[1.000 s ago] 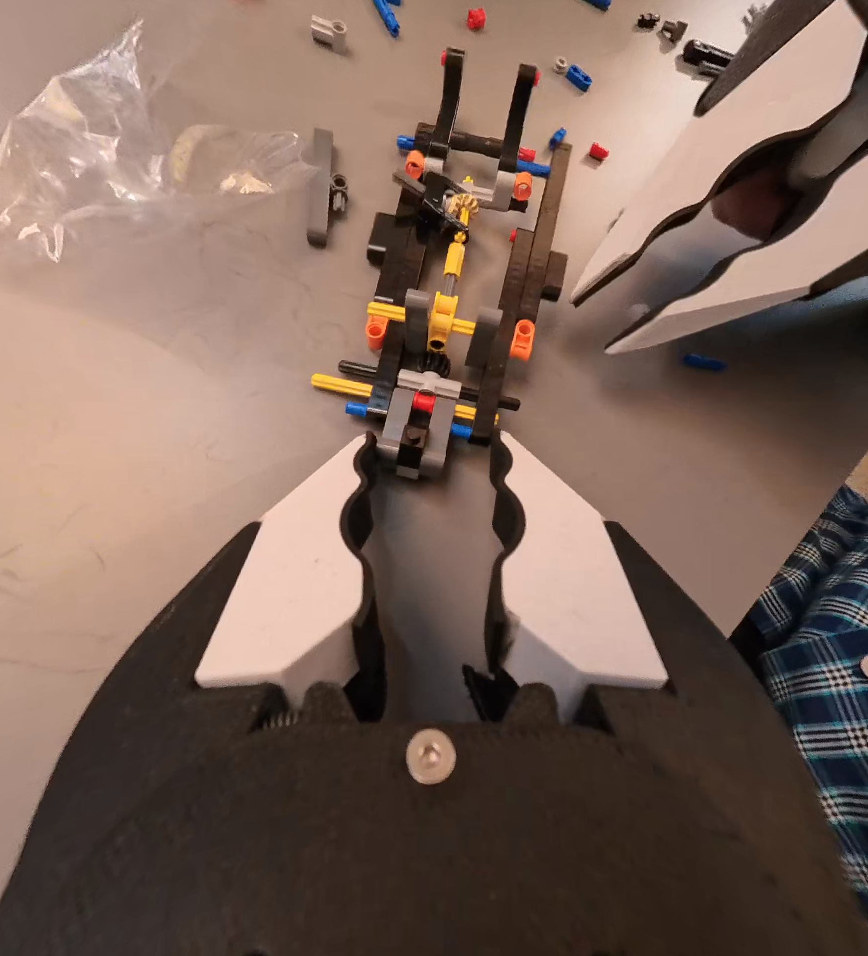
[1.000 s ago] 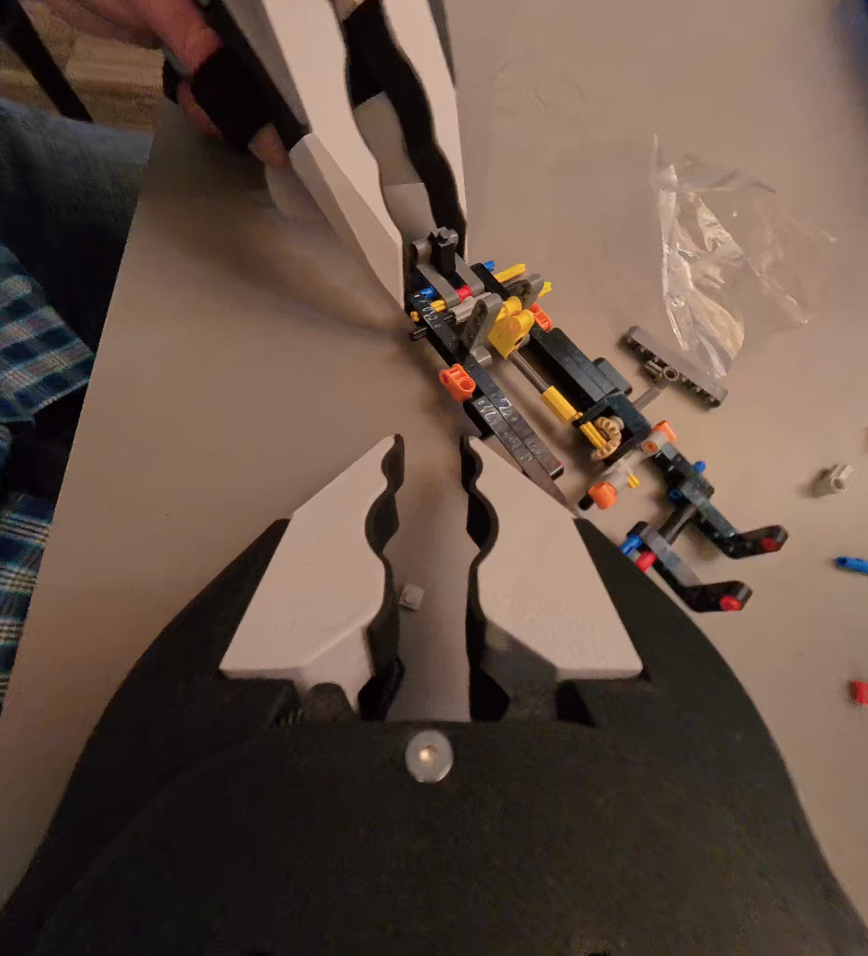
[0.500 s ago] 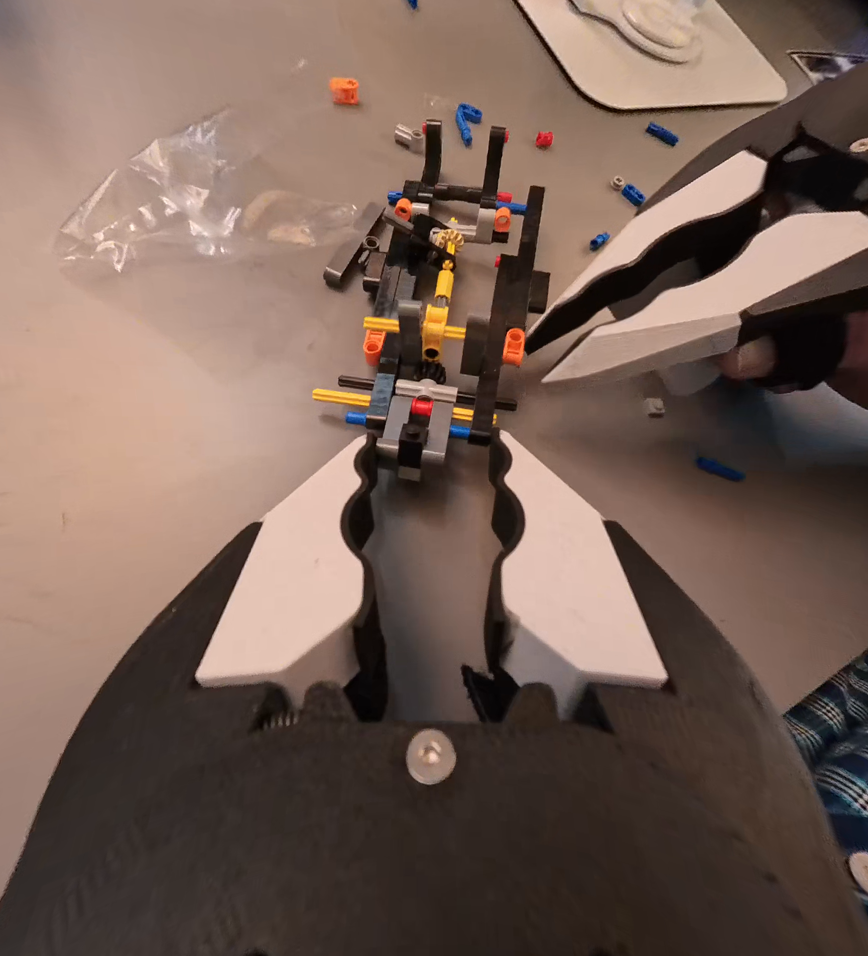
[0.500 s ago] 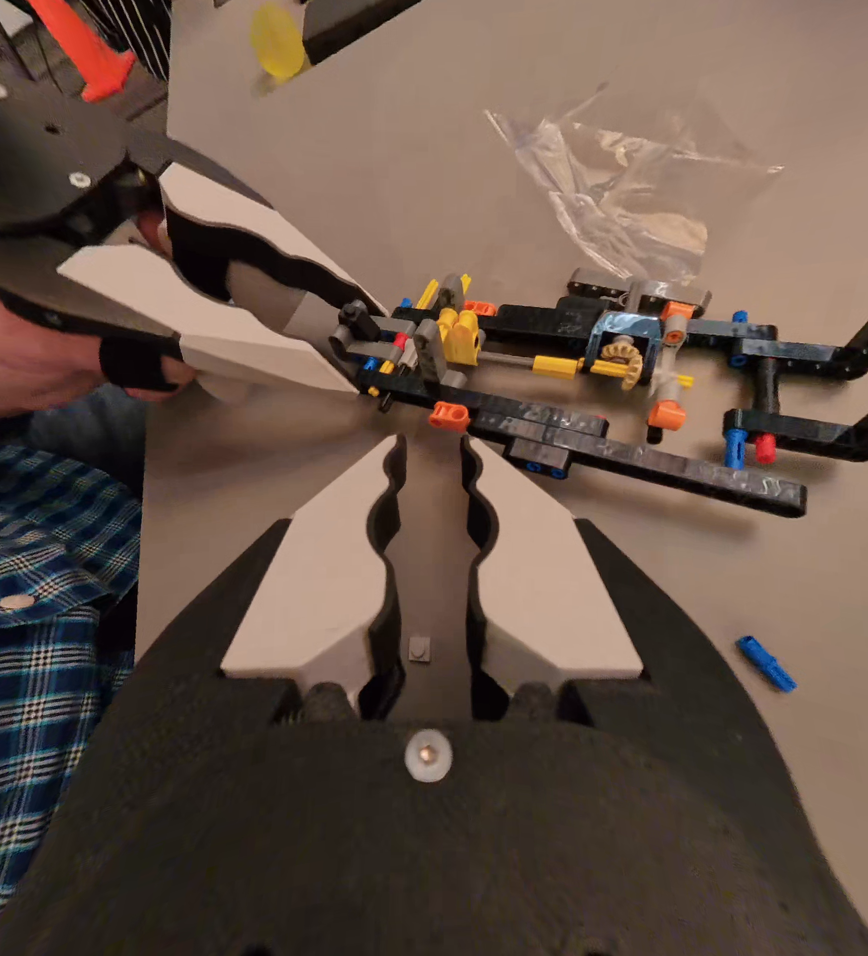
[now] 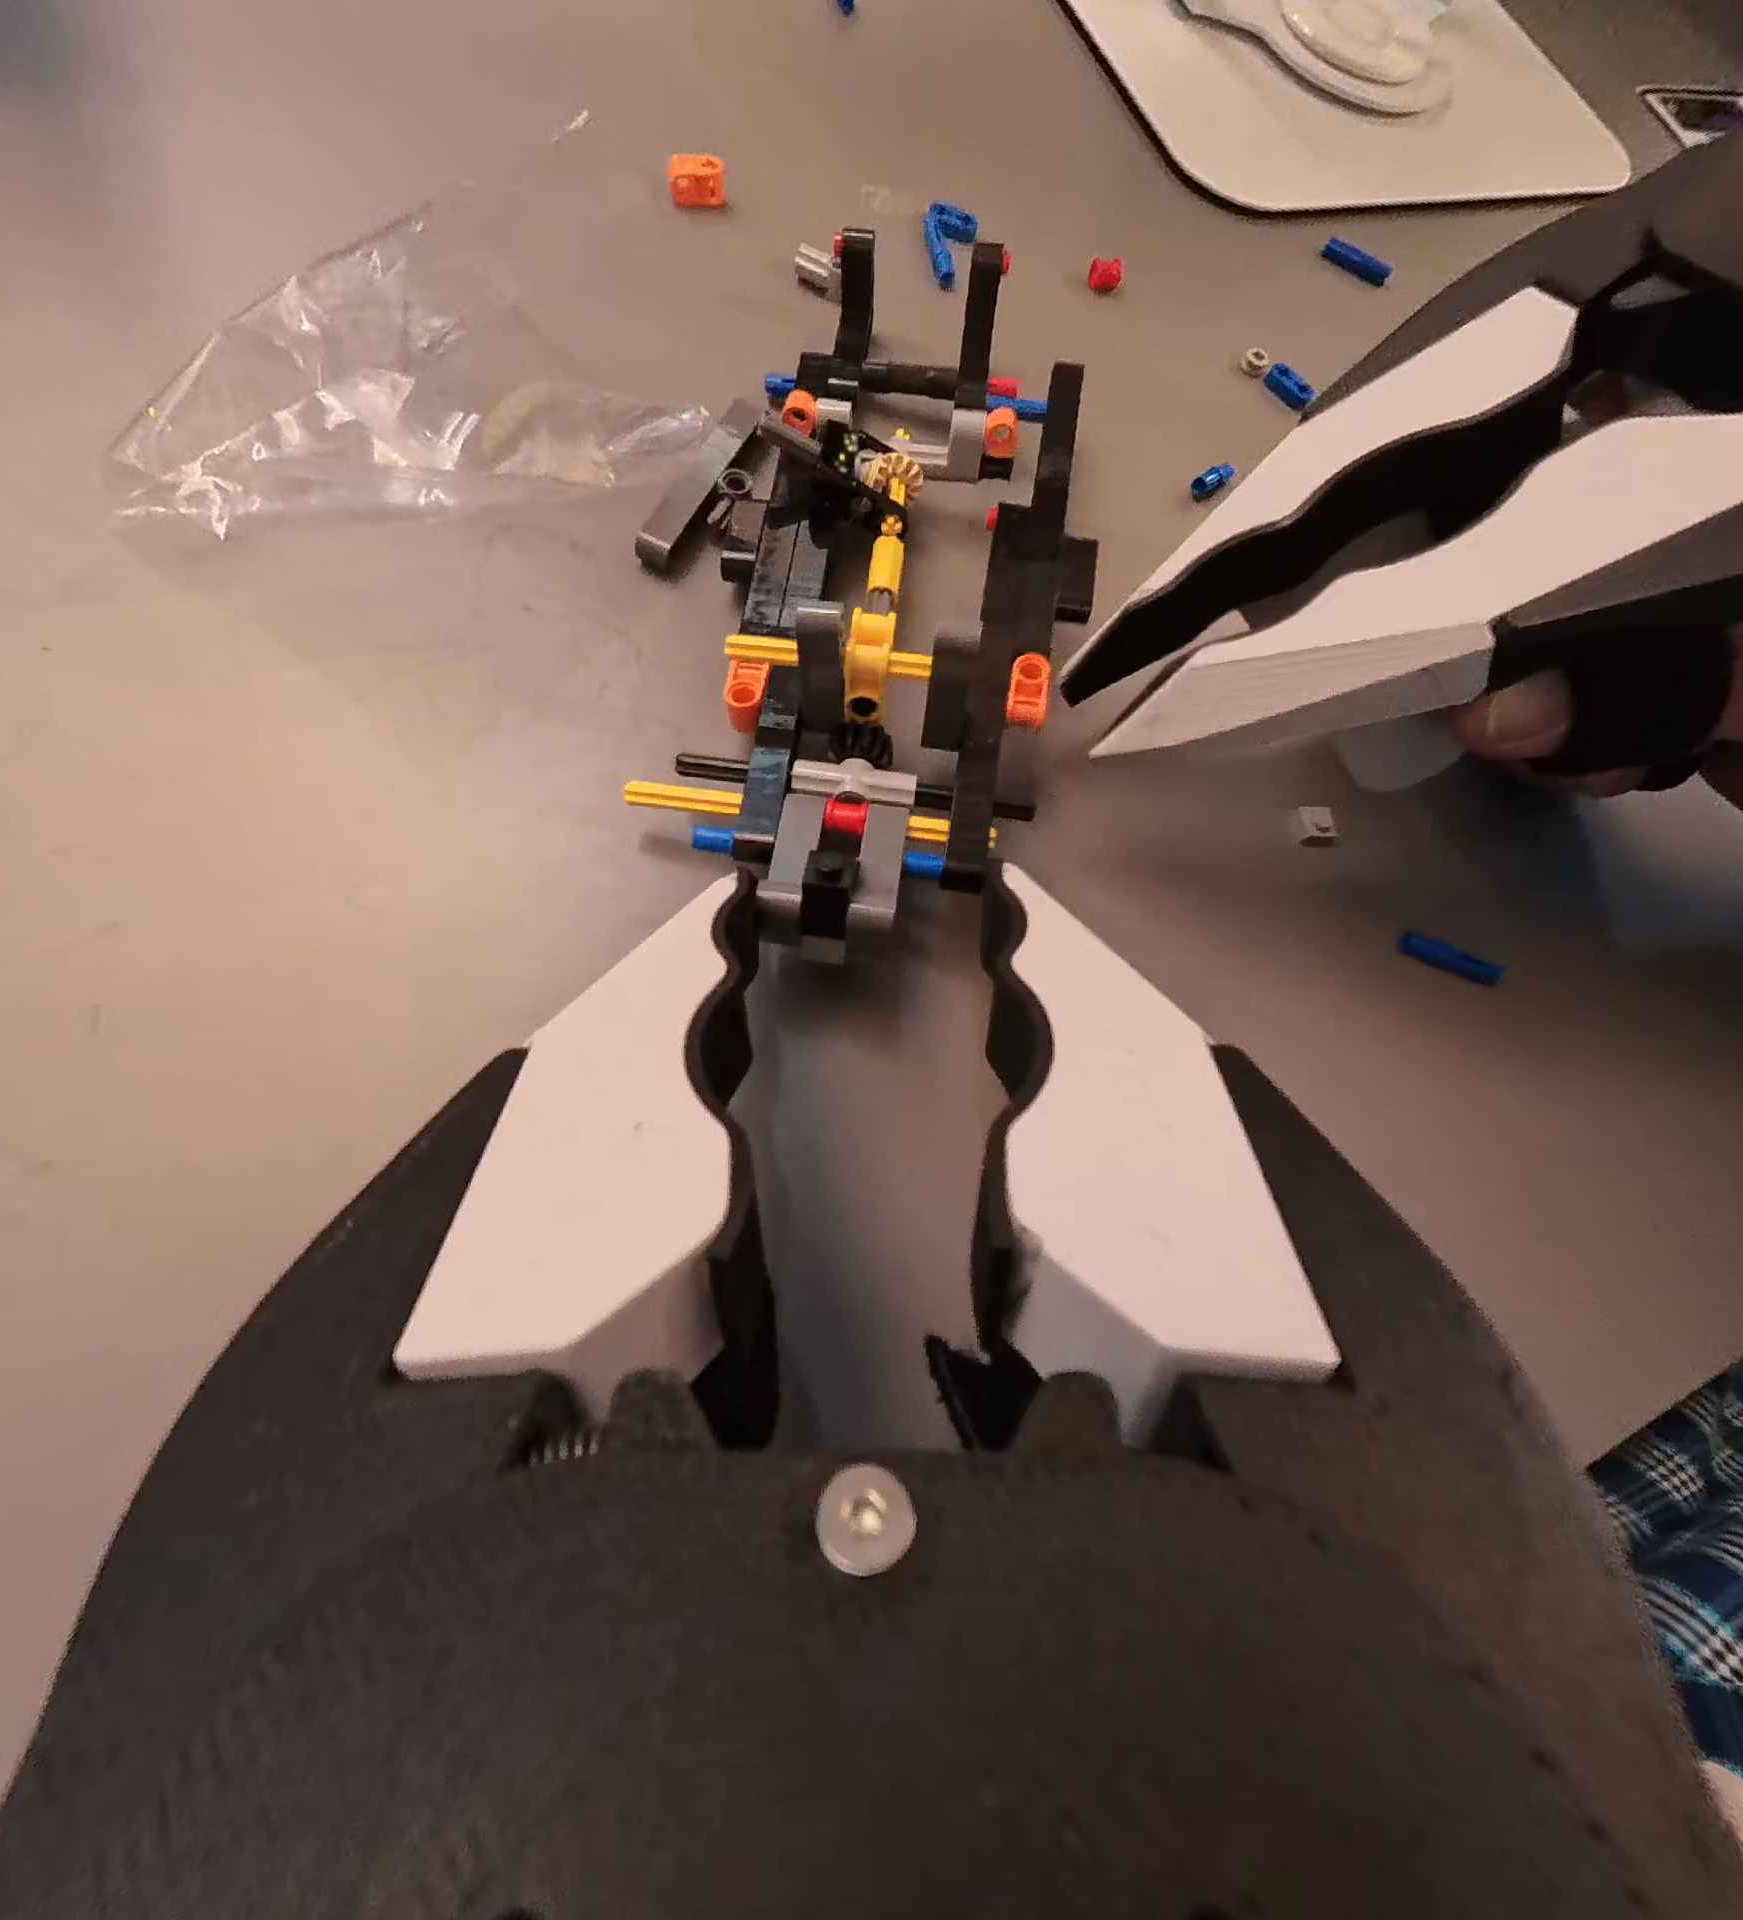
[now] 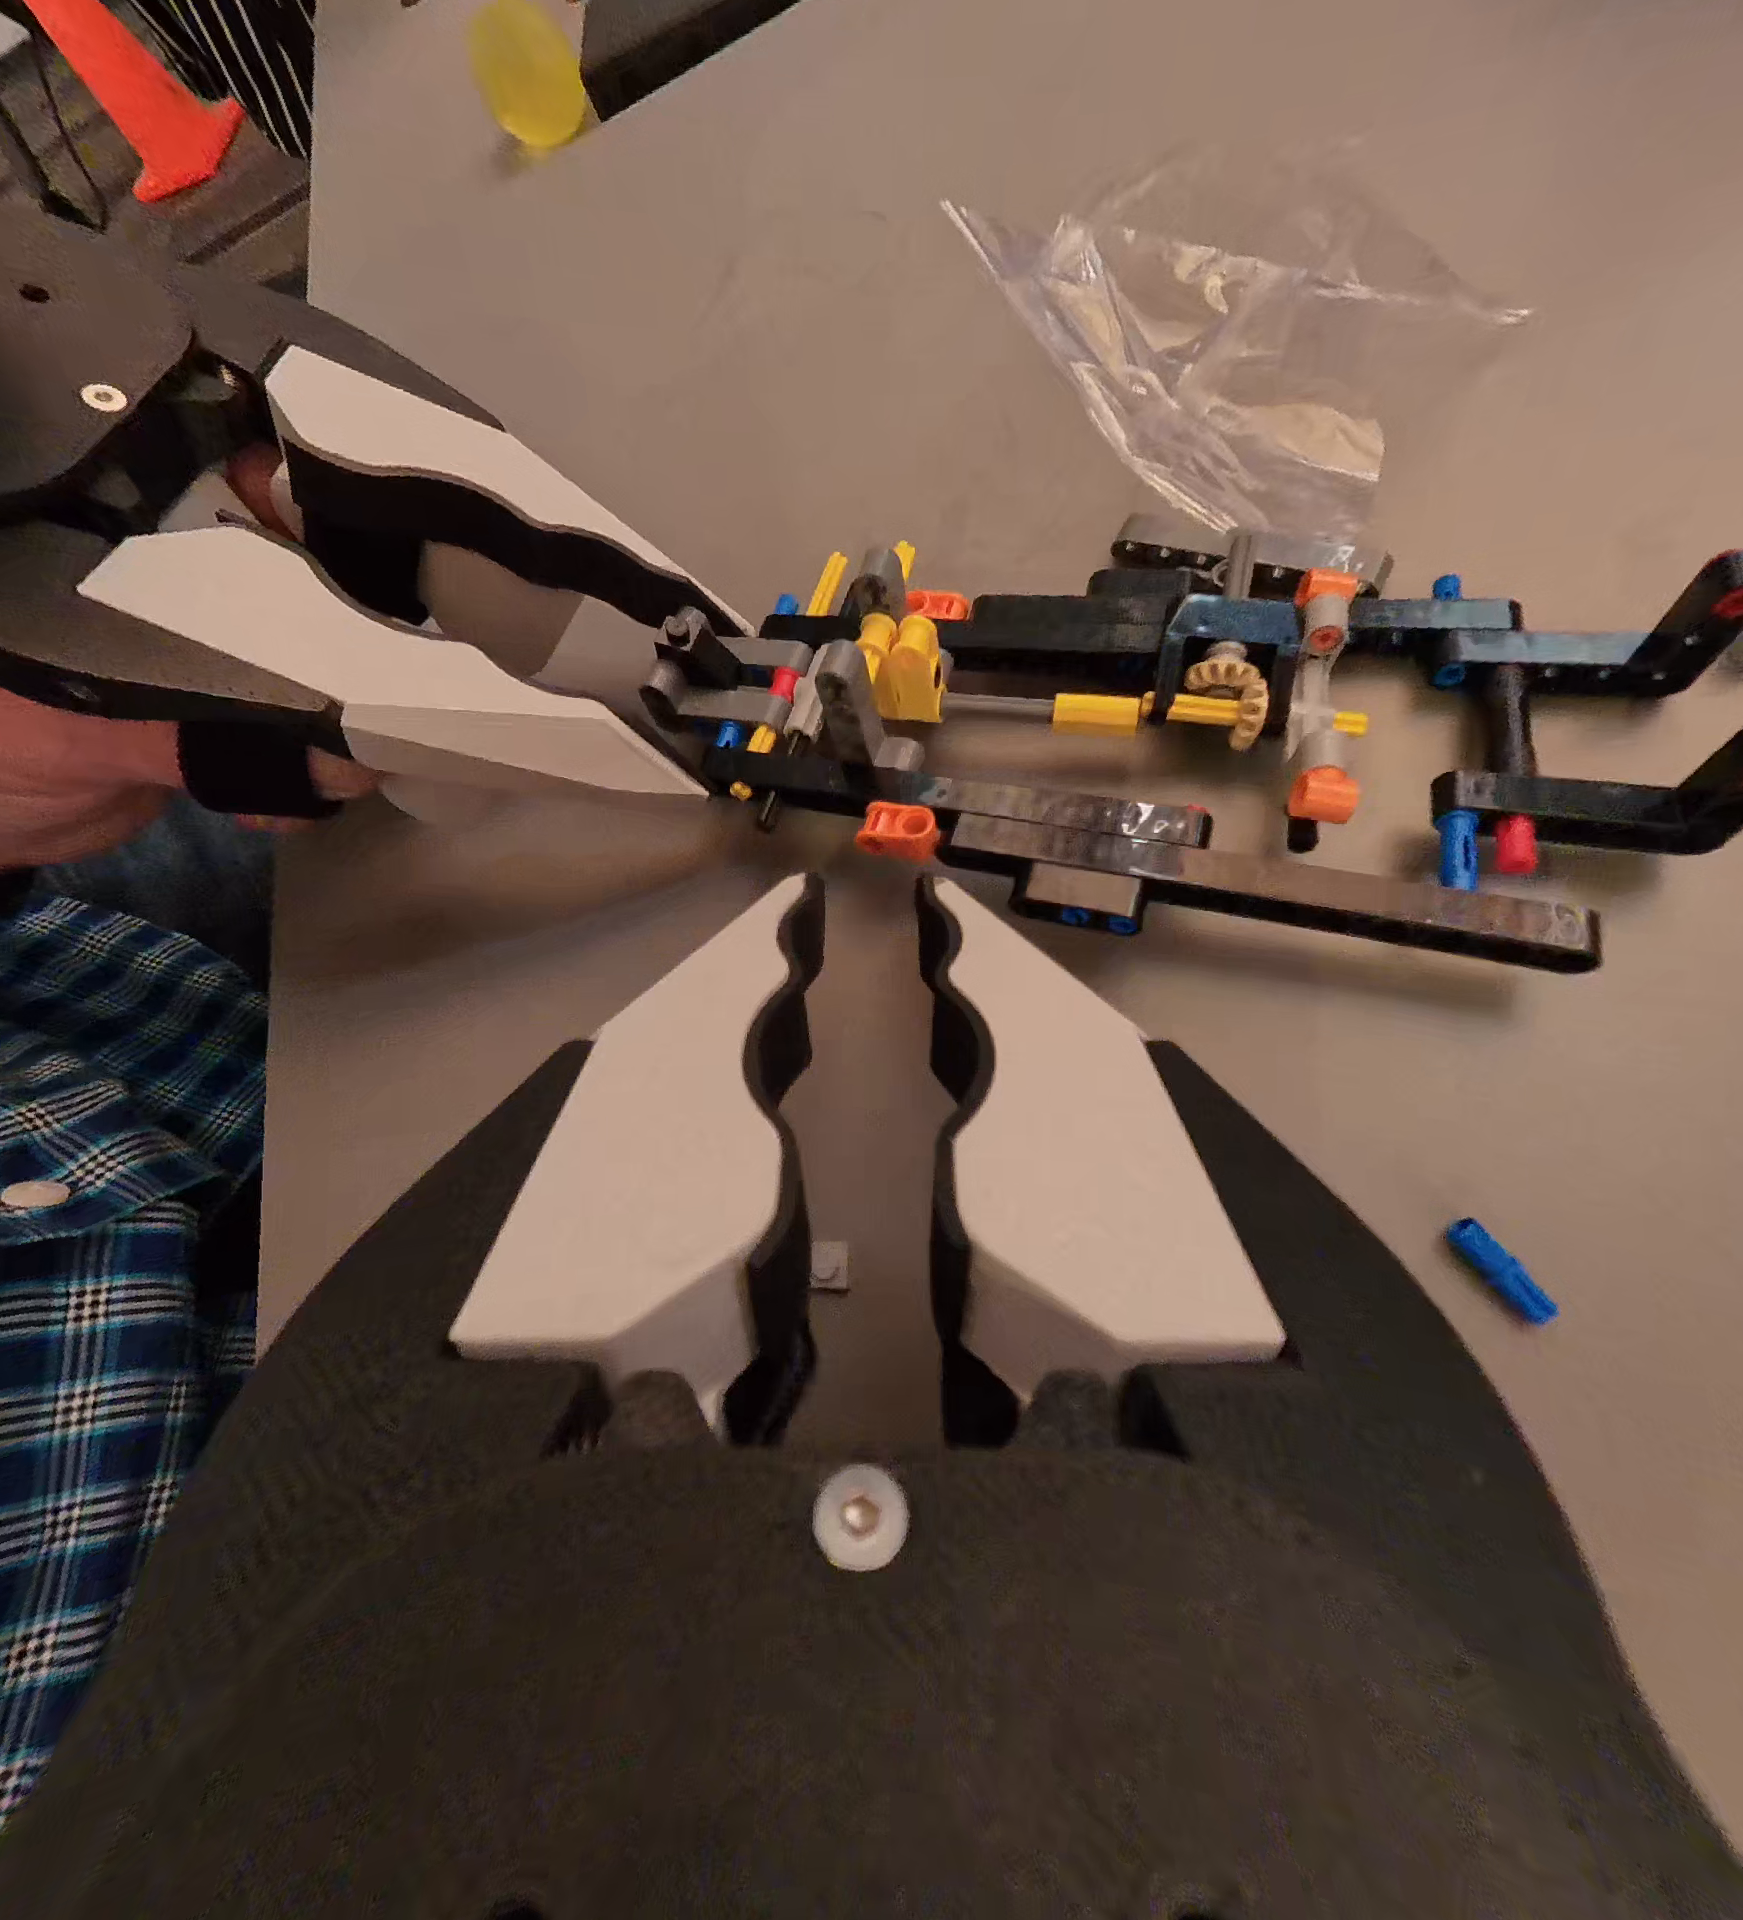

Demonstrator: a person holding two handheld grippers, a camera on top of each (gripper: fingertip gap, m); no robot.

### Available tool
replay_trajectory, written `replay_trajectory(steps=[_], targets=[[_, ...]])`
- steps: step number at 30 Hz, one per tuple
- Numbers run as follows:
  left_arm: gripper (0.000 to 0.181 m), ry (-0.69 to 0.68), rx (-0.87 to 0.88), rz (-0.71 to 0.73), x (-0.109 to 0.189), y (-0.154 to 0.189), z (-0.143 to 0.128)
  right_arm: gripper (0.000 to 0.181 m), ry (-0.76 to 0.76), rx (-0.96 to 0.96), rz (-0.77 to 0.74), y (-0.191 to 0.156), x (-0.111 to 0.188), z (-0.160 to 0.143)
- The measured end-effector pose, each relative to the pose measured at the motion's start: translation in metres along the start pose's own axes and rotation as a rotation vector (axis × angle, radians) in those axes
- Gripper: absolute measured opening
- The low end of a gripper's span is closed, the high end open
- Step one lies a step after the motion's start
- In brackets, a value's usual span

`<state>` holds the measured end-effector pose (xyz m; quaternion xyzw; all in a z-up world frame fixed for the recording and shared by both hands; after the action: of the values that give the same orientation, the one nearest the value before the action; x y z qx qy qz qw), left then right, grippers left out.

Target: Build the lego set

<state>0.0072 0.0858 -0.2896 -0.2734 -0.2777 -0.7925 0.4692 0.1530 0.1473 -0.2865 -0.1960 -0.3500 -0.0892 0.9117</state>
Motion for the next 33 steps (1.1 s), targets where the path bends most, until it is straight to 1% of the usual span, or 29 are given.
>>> replay_trajectory(steps=[4, 14, 18, 24, 33], targets=[[0.041, -0.007, 0.0, -0.002, -0.0015, 0.0007, 0.0003, 0.018, -0.006, 0.004, 0.0, 0.0005, -0.0017, 0.0006], [0.041, -0.015, -0.01, 0.013, -0.0021, 0.0013, -0.0001, 0.015, 0.032, 0.004, -0.01, 0.0001, -0.001, 0.003], [0.04, -0.018, -0.005, 0.005, -0.0025, 0.0009, -0.0002, 0.013, 0.028, 0.033, -0.002, -0.0025, -0.0017, 0.003], [0.04, -0.007, 0.027, -0.012, -0.0014, -0.0016, 0.0001, 0.016, 0.001, 0.043, -0.05, 0.0015, -0.0004, -0.0002], [0.04, -0.021, 0.011, -0.003, -0.0033, 0.0012, -0.0004, 0.018, -0.013, 0.035, -0.021, 0.0009, -0.0041, 0.0015]])
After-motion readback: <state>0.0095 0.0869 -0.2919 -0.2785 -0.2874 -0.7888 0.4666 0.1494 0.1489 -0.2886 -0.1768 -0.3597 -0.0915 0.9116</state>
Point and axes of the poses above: each gripper's, where its closed fingertips meet, x back along the fingers, z out of its top, y = z × x across the jaws, the point moved 8 cm from there along x, back along the fingers, and after that the axes turned 7 degrees about -y, right-handed, at the moved point
